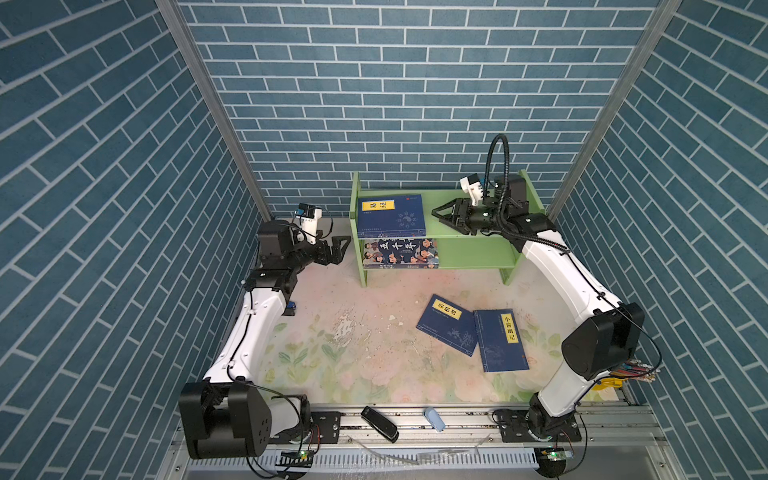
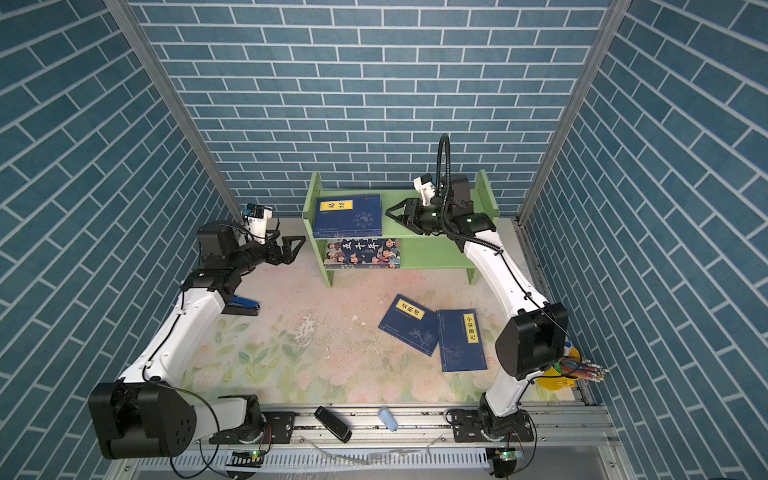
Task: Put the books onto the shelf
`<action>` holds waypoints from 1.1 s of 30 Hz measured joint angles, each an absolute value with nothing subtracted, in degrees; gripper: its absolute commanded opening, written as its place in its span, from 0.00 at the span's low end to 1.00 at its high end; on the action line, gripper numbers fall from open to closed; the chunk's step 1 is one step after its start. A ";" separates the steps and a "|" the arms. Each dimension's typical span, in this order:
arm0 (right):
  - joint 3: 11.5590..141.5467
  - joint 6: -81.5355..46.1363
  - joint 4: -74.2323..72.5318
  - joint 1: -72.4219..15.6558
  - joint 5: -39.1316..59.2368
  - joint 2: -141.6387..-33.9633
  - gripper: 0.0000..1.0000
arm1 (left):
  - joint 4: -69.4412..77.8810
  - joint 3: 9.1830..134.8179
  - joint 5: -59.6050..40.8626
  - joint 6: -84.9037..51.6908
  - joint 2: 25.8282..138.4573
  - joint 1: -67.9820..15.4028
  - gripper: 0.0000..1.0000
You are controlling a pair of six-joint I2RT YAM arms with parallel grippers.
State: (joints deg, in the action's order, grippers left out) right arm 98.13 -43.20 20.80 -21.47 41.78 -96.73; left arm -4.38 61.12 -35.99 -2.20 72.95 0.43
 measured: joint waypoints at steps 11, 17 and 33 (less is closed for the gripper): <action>93.08 -43.18 19.29 -20.69 40.32 -90.61 0.51 | -1.23 60.97 -41.80 -0.16 74.87 0.08 0.99; 92.07 -43.18 19.25 -20.45 40.03 -90.00 0.51 | -0.05 60.66 -41.89 -0.05 75.18 -0.78 0.99; 91.96 -43.18 19.22 -20.18 39.99 -89.97 0.51 | 1.98 60.66 -36.86 0.05 77.58 -1.54 0.99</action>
State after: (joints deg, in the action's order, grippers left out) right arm 91.96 -43.18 19.22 -20.18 39.99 -89.97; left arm 1.98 60.66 -36.86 0.05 77.58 -1.54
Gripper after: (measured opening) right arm 0.512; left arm 0.990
